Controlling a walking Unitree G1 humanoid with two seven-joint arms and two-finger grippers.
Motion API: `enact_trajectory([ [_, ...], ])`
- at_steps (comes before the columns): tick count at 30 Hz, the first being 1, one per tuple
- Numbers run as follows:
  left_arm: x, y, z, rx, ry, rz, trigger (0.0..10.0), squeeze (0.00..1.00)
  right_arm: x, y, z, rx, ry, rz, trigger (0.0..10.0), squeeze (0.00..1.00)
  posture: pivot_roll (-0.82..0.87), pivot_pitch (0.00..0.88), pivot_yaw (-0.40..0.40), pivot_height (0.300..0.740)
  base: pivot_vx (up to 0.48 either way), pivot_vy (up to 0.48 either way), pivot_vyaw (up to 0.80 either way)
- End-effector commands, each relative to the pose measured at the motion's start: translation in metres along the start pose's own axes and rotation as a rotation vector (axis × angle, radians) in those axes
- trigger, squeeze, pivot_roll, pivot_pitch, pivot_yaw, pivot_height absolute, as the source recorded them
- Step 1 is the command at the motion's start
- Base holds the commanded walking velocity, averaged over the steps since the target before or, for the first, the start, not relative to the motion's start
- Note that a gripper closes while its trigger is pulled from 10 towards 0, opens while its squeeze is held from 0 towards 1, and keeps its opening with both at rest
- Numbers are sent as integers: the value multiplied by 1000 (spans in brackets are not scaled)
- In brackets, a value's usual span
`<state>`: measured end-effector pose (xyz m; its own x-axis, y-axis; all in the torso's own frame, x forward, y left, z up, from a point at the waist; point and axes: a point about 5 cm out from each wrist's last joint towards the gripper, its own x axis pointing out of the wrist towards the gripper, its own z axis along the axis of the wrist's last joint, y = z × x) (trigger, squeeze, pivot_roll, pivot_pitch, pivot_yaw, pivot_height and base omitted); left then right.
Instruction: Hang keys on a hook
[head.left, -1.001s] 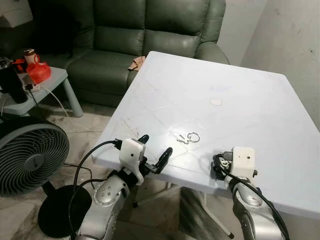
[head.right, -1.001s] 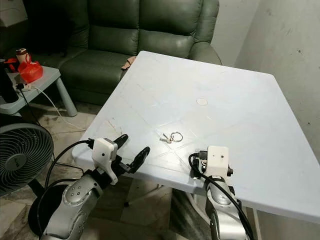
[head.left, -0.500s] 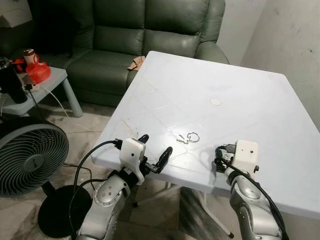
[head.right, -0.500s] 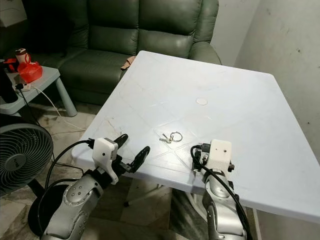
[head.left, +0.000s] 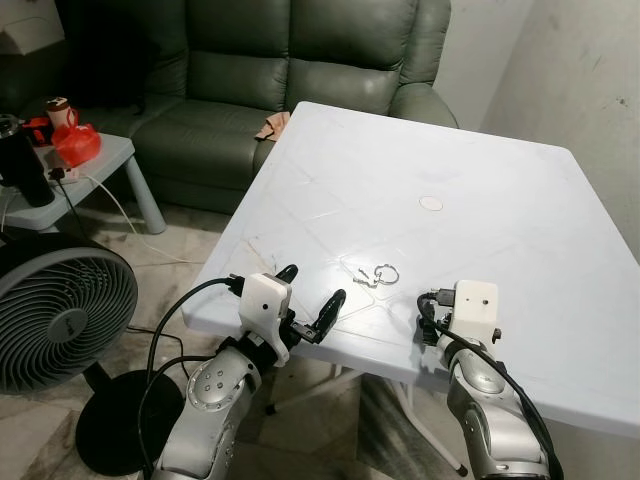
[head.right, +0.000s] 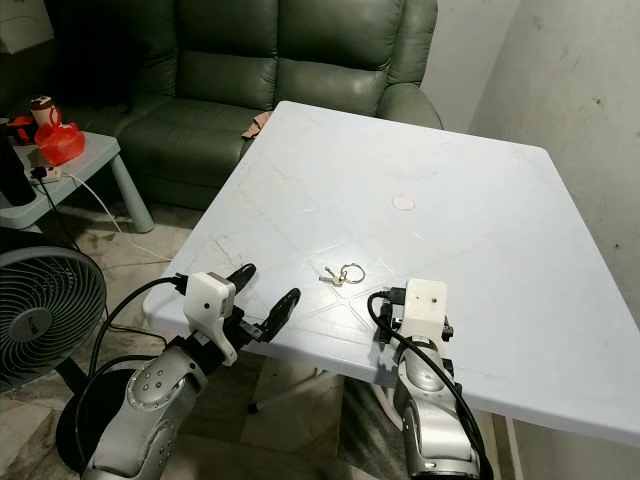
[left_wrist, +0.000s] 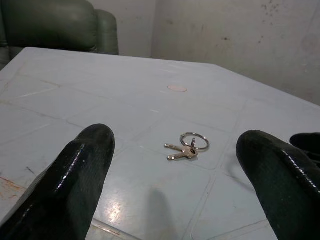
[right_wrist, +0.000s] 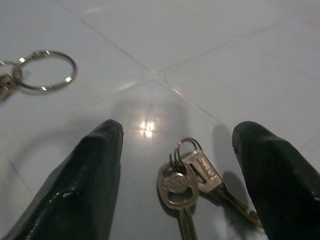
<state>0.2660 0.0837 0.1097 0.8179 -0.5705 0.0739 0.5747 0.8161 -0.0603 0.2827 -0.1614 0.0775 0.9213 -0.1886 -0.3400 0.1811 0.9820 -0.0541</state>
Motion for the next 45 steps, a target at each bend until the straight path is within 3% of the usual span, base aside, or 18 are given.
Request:
enact_trajectory([
  [1, 2, -1, 5, 7, -13, 3, 10000, 0, 0, -3, -4, -14, 7, -7, 6549, 0, -5, 28, -74, 740, 0, 0, 0],
  [2, 2, -1, 5, 7, -13, 3, 10000, 0, 0, -4, -5, -18, 2, -12, 2863, 0, -5, 28, -74, 740, 0, 0, 0],
  [3, 2, -1, 5, 6, -13, 3, 10000, 0, 0, -4, -5, -20, -3, -16, 2863, 0, -5, 28, -74, 740, 0, 0, 0],
  [4, 2, -1, 5, 6, -13, 3, 10000, 0, 0, -5, -5, -25, -3, -21, 0, 0, -5, 28, -74, 740, 0, 0, 0],
  [45, 6, 1, 8, 8, -30, 22, 10000, 0, -3, -11, -11, -46, -9, -33, 0, 0, -10, 18, -73, 740, 0, 0, 0],
])
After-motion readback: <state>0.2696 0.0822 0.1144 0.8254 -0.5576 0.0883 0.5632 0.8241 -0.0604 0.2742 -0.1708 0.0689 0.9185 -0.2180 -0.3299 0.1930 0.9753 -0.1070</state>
